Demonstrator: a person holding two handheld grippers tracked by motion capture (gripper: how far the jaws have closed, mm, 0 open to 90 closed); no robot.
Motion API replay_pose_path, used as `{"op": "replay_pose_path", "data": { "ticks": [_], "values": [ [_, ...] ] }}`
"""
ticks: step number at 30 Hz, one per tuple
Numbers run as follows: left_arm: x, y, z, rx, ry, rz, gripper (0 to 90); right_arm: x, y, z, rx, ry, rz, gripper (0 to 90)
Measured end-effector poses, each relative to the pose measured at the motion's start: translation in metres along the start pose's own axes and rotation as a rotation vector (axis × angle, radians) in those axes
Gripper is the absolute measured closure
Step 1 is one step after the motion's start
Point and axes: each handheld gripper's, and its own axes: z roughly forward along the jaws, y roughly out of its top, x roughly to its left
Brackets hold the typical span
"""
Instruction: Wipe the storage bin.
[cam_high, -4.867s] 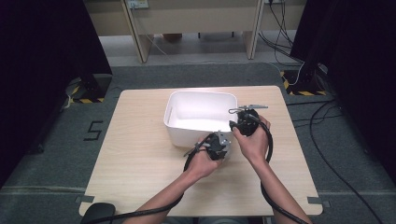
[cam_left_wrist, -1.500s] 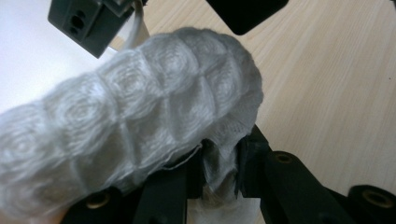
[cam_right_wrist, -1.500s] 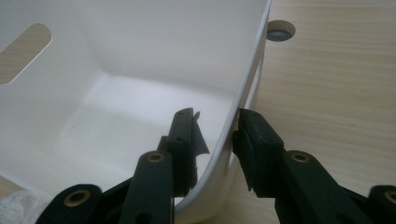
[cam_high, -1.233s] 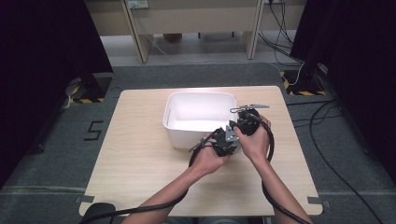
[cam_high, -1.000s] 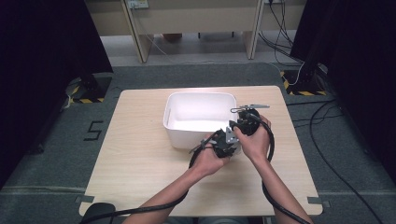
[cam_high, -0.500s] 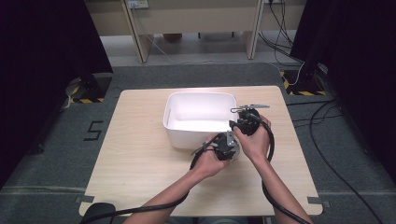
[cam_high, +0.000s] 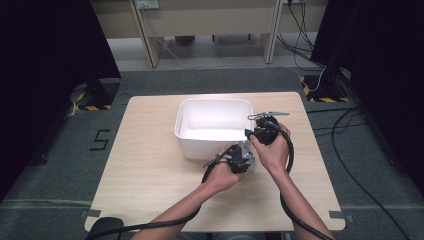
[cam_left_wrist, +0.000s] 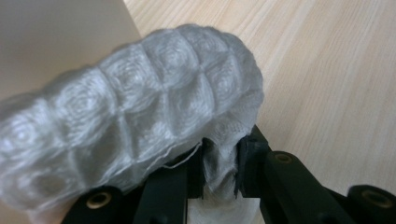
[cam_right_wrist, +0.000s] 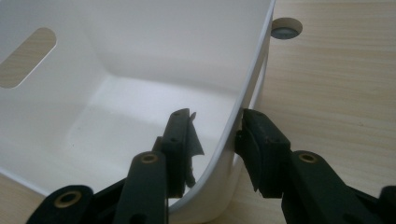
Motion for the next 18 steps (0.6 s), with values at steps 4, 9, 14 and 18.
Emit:
{"op": "replay_pose_path", "data": {
  "ticks": [4, 9, 14, 18],
  "values": [
    [0.000, -0.003, -0.006, -0.004, -0.004, 0.012, 76.5, 0.000, -0.001, 0.002, 0.005, 0.006, 0.007, 60.0],
    [0.002, -0.011, -0.021, -0.007, -0.005, 0.004, 76.7, 0.001, 0.000, 0.001, 0.006, 0.003, 0.014, 59.5],
    [0.009, -0.026, -0.042, -0.036, 0.004, -0.026, 77.6, 0.002, 0.003, 0.002, 0.007, 0.004, 0.027, 57.9],
    [0.014, -0.037, -0.054, -0.059, 0.005, -0.056, 78.0, 0.001, 0.004, 0.002, 0.010, 0.005, 0.037, 57.6]
  ]
}}
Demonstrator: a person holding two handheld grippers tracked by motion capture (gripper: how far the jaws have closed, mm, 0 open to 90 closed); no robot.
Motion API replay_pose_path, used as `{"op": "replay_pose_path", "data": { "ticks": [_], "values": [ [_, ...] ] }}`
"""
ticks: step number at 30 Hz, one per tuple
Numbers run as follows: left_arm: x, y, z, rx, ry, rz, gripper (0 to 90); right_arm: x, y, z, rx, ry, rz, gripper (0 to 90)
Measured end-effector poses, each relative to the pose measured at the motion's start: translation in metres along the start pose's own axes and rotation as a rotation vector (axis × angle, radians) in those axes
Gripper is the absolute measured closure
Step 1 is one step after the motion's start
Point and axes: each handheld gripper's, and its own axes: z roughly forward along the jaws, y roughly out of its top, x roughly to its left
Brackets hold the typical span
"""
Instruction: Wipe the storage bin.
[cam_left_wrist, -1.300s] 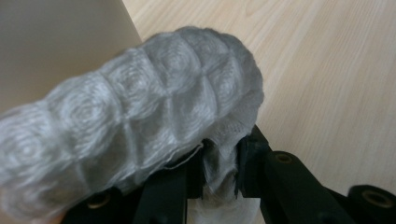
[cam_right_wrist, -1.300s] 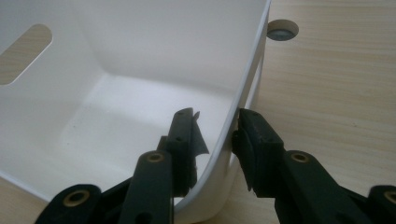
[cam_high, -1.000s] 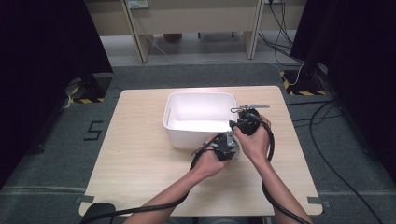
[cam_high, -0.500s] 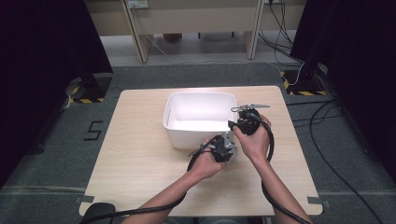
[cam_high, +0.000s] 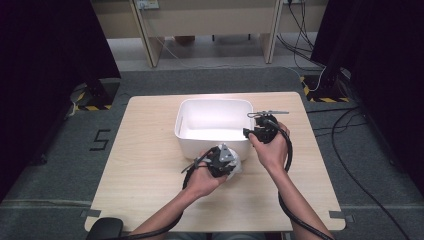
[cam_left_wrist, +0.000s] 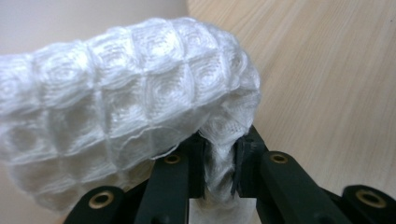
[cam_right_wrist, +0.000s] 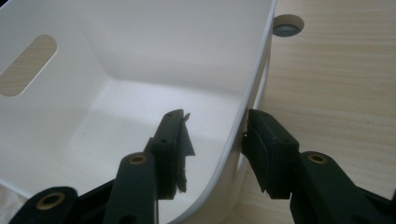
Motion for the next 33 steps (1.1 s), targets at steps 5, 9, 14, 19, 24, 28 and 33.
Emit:
{"op": "replay_pose_path", "data": {
  "ticks": [5, 9, 14, 19, 24, 28, 33],
  "values": [
    [0.009, -0.013, -0.021, -0.025, 0.029, -0.012, 78.0, 0.000, 0.001, 0.001, 0.005, -0.001, -0.001, 57.8],
    [0.024, -0.027, -0.047, -0.041, 0.074, -0.041, 78.0, 0.001, 0.000, 0.003, 0.008, -0.013, -0.006, 57.3],
    [0.047, -0.052, -0.080, -0.056, 0.133, -0.104, 78.0, 0.002, -0.001, 0.005, 0.022, -0.027, -0.011, 56.7],
    [0.071, -0.074, -0.113, -0.079, 0.219, -0.170, 77.9, 0.004, 0.001, 0.008, 0.032, -0.039, -0.011, 56.0],
    [0.092, -0.086, -0.136, -0.071, 0.292, -0.196, 77.9, 0.002, 0.001, 0.010, 0.060, -0.037, -0.002, 58.9],
    [0.106, -0.093, -0.147, -0.078, 0.337, -0.228, 77.8, 0.001, 0.004, 0.009, 0.073, -0.044, -0.026, 65.1],
    [0.118, -0.096, -0.151, -0.076, 0.365, -0.249, 77.8, 0.001, 0.006, 0.005, 0.084, -0.029, -0.095, 74.1]
  ]
}}
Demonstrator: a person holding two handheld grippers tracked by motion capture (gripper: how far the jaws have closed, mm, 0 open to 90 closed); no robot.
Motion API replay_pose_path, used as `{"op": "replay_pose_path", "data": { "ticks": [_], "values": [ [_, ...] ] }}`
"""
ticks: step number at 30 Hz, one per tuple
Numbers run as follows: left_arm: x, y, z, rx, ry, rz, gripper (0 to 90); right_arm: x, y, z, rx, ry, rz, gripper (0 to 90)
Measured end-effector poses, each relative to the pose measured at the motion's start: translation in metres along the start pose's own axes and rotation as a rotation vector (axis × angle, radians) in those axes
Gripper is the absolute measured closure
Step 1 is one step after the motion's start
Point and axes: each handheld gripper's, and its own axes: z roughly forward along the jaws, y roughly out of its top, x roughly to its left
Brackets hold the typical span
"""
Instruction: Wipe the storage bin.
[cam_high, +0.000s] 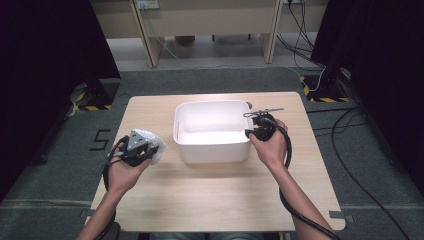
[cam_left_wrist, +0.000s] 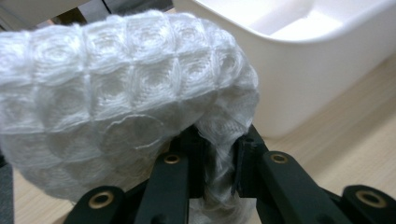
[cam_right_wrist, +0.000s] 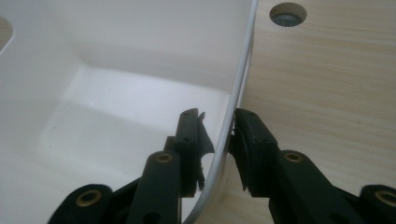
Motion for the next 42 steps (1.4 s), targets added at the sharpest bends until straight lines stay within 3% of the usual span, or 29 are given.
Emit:
{"op": "replay_pose_path", "data": {
  "ticks": [2, 4, 6, 8, 11, 15, 23, 26, 30, 36, 38, 42],
  "values": [
    [0.005, 0.001, 0.002, 0.006, 0.012, -0.006, 77.8, 0.000, 0.000, -0.001, 0.014, 0.020, -0.031, 75.0],
    [0.012, 0.001, 0.006, 0.012, 0.027, -0.014, 77.7, -0.003, 0.000, -0.003, 0.024, 0.075, -0.043, 73.4],
    [0.017, 0.001, 0.012, 0.021, 0.037, -0.021, 77.7, -0.002, -0.001, -0.008, 0.010, 0.122, -0.035, 65.7],
    [0.023, 0.004, 0.020, 0.034, 0.045, -0.022, 77.7, 0.002, 0.001, -0.016, -0.014, 0.142, -0.031, 59.2],
    [0.029, 0.010, 0.033, 0.036, 0.053, -0.019, 77.6, 0.005, 0.001, -0.027, -0.025, 0.136, -0.028, 58.2],
    [0.034, 0.018, 0.047, 0.045, 0.060, -0.003, 77.5, 0.003, -0.002, -0.040, -0.077, 0.170, -0.006, 56.9],
    [0.043, 0.028, 0.069, 0.045, 0.055, 0.015, 77.3, -0.006, -0.018, -0.054, -0.076, 0.127, 0.016, 65.8],
    [0.043, 0.030, 0.075, 0.046, 0.046, 0.038, 77.2, -0.009, -0.025, -0.056, -0.081, 0.146, 0.055, 66.9],
    [0.044, 0.034, 0.080, 0.042, 0.035, 0.045, 77.2, -0.005, -0.026, -0.067, -0.087, 0.141, 0.058, 72.0],
    [0.040, 0.036, 0.085, 0.033, 0.022, 0.069, 77.2, -0.003, -0.036, -0.070, -0.038, 0.116, 0.039, 76.1],
    [0.041, 0.037, 0.086, 0.021, 0.018, 0.099, 77.2, -0.002, -0.041, -0.068, -0.011, 0.120, 0.045, 76.7],
    [0.039, 0.038, 0.087, 0.028, 0.002, 0.097, 77.2, 0.005, -0.049, -0.064, 0.034, 0.136, 0.037, 76.2]
  ]
}}
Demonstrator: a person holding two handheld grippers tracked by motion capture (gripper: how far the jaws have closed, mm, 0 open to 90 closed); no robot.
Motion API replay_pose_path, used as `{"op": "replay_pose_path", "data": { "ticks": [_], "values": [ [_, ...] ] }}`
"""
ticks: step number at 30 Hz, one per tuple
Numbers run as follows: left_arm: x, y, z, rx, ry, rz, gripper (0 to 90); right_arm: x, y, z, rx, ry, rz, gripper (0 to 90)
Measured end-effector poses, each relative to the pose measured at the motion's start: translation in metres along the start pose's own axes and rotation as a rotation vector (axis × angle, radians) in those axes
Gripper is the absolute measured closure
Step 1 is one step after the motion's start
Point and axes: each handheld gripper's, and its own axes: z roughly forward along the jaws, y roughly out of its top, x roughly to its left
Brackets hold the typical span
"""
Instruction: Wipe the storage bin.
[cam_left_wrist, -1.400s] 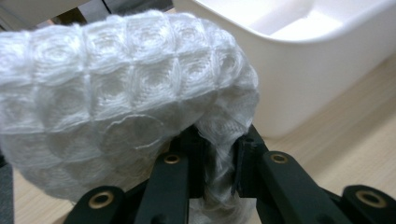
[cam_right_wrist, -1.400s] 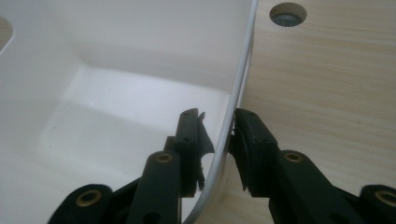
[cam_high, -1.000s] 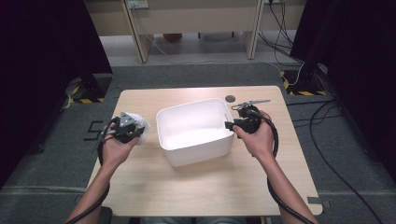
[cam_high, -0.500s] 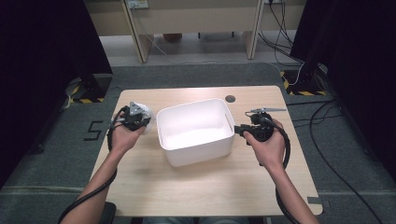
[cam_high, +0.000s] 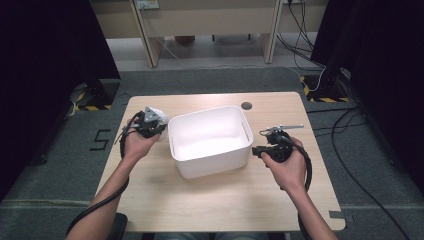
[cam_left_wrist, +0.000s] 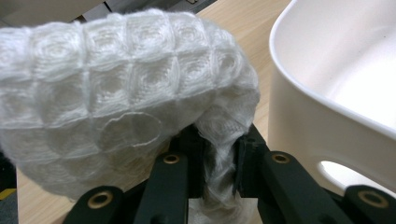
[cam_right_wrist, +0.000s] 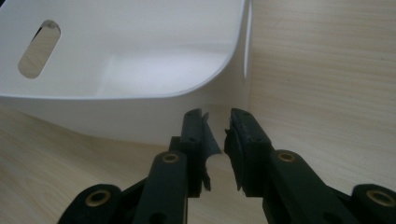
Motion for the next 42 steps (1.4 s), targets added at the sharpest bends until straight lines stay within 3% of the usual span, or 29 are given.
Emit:
{"op": "replay_pose_path", "data": {
  "ticks": [5, 7, 10, 14, 18, 22, 31, 37, 42],
  "values": [
    [-0.003, 0.004, 0.000, -0.021, -0.029, 0.035, 77.2, 0.008, -0.002, 0.007, 0.012, 0.007, -0.031, 75.9],
    [-0.004, 0.006, 0.000, -0.027, -0.044, 0.060, 77.2, 0.009, -0.002, 0.010, 0.013, 0.010, -0.027, 75.6],
    [-0.005, 0.005, -0.001, -0.033, -0.049, 0.067, 77.2, 0.009, -0.001, 0.013, 0.016, 0.005, -0.029, 75.1],
    [-0.005, 0.005, -0.001, -0.032, -0.055, 0.070, 77.2, 0.008, 0.001, 0.016, 0.018, -0.005, -0.038, 74.9],
    [-0.006, 0.007, -0.003, -0.030, -0.078, 0.099, 77.2, 0.005, 0.005, 0.018, 0.010, -0.039, -0.055, 75.0],
    [-0.010, 0.008, -0.006, -0.041, -0.110, 0.136, 77.2, -0.002, 0.010, 0.022, -0.003, -0.056, -0.034, 74.4],
    [-0.048, 0.012, -0.013, -0.049, -0.175, 0.223, 77.2, -0.004, 0.014, 0.049, 0.023, -0.093, -0.017, 73.0],
    [-0.075, 0.018, -0.016, -0.055, -0.194, 0.289, 77.1, -0.008, 0.015, 0.052, 0.011, -0.127, 0.000, 73.9],
    [-0.087, 0.018, -0.016, -0.062, -0.204, 0.284, 77.1, -0.014, 0.019, 0.048, -0.036, -0.149, 0.029, 74.0]
  ]
}}
